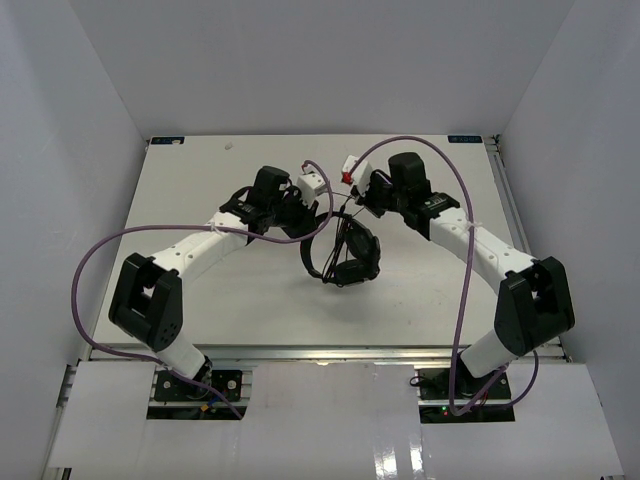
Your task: Wrap the headphones
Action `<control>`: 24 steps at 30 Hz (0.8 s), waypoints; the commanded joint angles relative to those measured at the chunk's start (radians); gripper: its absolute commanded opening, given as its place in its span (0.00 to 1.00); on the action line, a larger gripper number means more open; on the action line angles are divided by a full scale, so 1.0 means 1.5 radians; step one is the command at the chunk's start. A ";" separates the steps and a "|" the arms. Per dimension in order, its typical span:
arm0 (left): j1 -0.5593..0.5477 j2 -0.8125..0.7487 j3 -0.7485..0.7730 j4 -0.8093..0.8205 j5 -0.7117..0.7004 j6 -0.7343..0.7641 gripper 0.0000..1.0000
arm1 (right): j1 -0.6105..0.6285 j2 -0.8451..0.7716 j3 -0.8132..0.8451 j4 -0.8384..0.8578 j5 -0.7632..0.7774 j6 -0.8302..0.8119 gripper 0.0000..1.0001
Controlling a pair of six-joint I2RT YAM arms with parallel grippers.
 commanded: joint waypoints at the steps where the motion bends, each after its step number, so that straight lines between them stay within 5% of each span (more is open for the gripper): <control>1: 0.017 -0.024 0.015 0.016 -0.043 -0.040 0.00 | -0.062 0.000 -0.028 0.060 -0.120 0.087 0.08; 13: 0.043 0.017 0.043 0.060 -0.035 -0.102 0.00 | -0.089 0.201 0.002 0.143 -0.441 0.246 0.08; 24: 0.076 0.202 0.105 0.049 -0.080 -0.158 0.00 | -0.090 0.395 0.029 0.326 -0.514 0.467 0.08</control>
